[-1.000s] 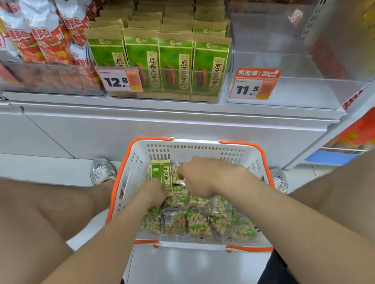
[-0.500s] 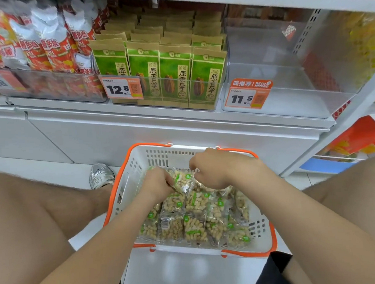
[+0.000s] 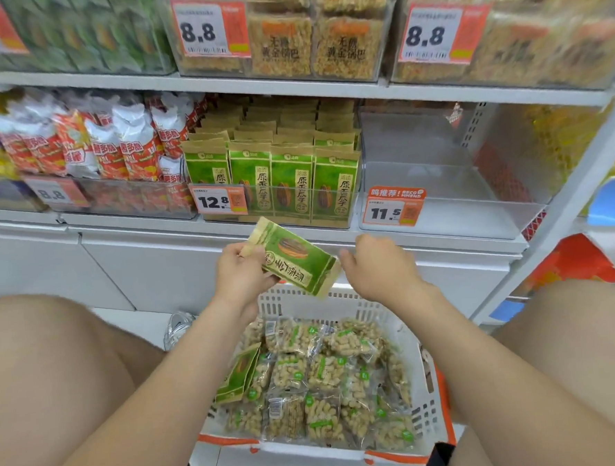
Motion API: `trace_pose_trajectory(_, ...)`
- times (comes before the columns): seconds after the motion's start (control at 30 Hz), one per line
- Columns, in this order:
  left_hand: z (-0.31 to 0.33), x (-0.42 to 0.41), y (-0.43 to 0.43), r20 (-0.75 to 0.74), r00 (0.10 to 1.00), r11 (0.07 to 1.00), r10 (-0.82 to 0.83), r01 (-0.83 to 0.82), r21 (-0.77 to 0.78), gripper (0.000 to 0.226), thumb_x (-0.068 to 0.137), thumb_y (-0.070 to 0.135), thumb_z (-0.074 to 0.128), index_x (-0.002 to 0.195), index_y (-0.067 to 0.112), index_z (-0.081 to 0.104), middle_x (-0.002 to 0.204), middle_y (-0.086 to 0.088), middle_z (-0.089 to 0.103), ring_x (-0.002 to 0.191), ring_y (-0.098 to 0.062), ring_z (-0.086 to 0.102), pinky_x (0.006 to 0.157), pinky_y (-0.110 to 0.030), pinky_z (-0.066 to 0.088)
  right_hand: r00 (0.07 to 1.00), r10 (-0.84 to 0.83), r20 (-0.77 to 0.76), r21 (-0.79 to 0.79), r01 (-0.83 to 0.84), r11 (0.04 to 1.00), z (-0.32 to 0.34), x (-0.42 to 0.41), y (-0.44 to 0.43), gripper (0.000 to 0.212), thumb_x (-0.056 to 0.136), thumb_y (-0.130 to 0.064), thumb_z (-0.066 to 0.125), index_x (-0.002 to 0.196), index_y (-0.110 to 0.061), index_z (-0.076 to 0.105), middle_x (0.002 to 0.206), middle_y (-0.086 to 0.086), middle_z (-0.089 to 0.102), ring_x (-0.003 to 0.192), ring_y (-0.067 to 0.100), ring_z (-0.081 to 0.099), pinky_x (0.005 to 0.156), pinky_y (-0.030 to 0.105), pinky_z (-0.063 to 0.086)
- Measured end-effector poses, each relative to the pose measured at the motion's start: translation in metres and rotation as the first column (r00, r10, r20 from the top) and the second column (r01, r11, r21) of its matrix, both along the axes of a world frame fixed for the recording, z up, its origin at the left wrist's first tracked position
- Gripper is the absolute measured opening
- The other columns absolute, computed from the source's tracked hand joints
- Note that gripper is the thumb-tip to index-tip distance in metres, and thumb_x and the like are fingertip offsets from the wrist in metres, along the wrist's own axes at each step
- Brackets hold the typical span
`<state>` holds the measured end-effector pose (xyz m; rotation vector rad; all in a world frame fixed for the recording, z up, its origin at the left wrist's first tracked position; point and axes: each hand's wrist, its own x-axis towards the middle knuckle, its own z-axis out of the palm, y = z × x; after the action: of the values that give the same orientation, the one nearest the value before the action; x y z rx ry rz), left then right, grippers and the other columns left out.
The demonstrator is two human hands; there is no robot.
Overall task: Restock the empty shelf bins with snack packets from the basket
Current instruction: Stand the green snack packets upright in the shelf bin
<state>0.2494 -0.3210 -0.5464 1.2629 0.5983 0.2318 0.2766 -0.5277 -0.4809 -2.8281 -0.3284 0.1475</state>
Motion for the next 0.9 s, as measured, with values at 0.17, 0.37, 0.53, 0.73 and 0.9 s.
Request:
trace_pose_trajectory(0.17, 0.031, 0.01, -0.01, 0.118, 0.992, 0.894, 0.039, 0.018, -0.448, 0.028, 0.109, 0.0, 0.045, 0.135, -0.007, 0.054, 0.12, -0.026, 0.072, 0.102, -0.033, 0.076, 0.073, -0.041, 0.065, 0.965, -0.061, -0.254, 0.728, 0.232, 0.645, 0.019, 0.0, 0.018, 0.032, 0.104, -0.036, 0.06, 0.097, -0.009, 0.076, 0.086, 0.012, 0.079, 0.08, 0.026, 0.077, 0.081, 0.047, 0.06)
trace_pose_trajectory(0.37, 0.082, 0.02, -0.022, -0.005, 1.0, 0.986, -0.024, 0.025, 0.165, 0.048, 0.083, 0.028, 0.079, 0.124, 0.013, 0.059, 0.117, -0.008, 0.071, 0.1, -0.018, 0.069, 0.082, -0.041, 0.059, 0.939, -0.176, 0.295, 0.638, -0.056, 0.768, 0.051, 0.011, 0.014, 0.033, 0.101, -0.026, 0.062, 0.069, -0.019, 0.065, 0.059, -0.002, 0.067, 0.061, 0.02, 0.067, 0.068, 0.037, 0.051)
trace_pose_trajectory(0.53, 0.123, 0.032, -0.013, 0.019, 0.967, 0.693, -0.255, 0.168, 0.701, 0.077, 0.083, 0.028, 0.083, 0.149, 0.034, 0.044, 0.13, 0.005, 0.055, 0.115, -0.015, 0.057, 0.096, -0.038, 0.052, 0.786, -0.113, 0.608, 0.371, -0.156, 0.915, 0.079, 0.022, 0.011, 0.026, 0.103, -0.024, 0.059, 0.079, -0.019, 0.065, 0.073, 0.002, 0.068, 0.068, 0.031, 0.056, 0.057, 0.038, 0.038)
trace_pose_trajectory(0.73, 0.147, 0.057, 0.003, -0.014, 0.819, 0.436, -0.574, 0.32, 0.841, 0.038, 0.085, 0.025, 0.086, 0.12, 0.03, 0.07, 0.105, 0.014, 0.075, 0.092, -0.001, 0.069, 0.084, -0.03, 0.056, 0.814, 0.06, 0.578, 0.345, -0.31, 0.886, 0.093, 0.055, 0.023, 0.012, 0.102, -0.028, 0.064, 0.101, -0.021, 0.074, 0.091, -0.004, 0.074, 0.087, 0.025, 0.064, 0.078, 0.035, 0.049)
trace_pose_trajectory(0.9, 0.142, 0.079, 0.012, -0.029, 0.848, 0.487, -0.53, 0.332, 0.808, 0.03, 0.085, 0.024, 0.087, 0.112, 0.031, 0.074, 0.1, 0.011, 0.078, 0.092, -0.007, 0.073, 0.088, -0.036, 0.059, 0.875, 0.161, 0.456, 0.36, -0.347, 0.866, 0.105, 0.081, 0.038, 0.023, 0.095, -0.021, 0.072, 0.116, -0.029, 0.067, 0.111, -0.01, 0.072, 0.108, 0.024, 0.058, 0.096, 0.035, 0.045)
